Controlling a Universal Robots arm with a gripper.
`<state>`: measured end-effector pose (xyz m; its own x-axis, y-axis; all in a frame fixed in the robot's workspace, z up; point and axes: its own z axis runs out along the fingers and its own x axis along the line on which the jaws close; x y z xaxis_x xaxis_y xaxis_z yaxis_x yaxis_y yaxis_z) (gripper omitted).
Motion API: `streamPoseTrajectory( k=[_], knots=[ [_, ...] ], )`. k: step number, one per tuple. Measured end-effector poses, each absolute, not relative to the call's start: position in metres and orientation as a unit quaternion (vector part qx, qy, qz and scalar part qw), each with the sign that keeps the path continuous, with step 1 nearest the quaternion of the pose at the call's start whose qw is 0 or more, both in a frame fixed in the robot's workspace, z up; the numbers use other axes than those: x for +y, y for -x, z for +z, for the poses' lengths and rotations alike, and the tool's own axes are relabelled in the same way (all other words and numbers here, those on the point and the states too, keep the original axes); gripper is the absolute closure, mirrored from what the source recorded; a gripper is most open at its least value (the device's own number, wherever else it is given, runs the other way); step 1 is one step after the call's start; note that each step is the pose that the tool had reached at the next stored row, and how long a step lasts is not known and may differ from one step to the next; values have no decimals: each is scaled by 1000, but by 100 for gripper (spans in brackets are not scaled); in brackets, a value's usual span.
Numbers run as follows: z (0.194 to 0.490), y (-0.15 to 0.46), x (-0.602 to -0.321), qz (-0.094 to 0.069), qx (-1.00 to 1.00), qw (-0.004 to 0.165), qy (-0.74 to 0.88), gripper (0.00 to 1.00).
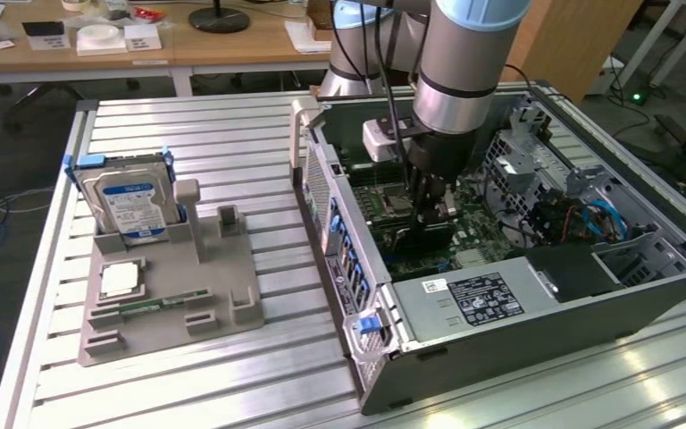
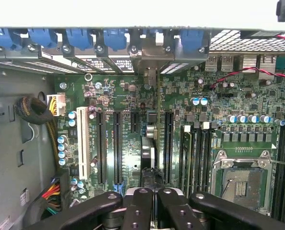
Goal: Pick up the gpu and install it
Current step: 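Press down on the gpu until it lock into place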
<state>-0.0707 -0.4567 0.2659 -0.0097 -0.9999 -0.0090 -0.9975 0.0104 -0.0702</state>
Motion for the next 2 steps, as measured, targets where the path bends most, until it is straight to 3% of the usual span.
streamPoseTrajectory(
  k=[2],
  knots=[
    [266,71,-457,-22,710,28,703,89]
  ],
)
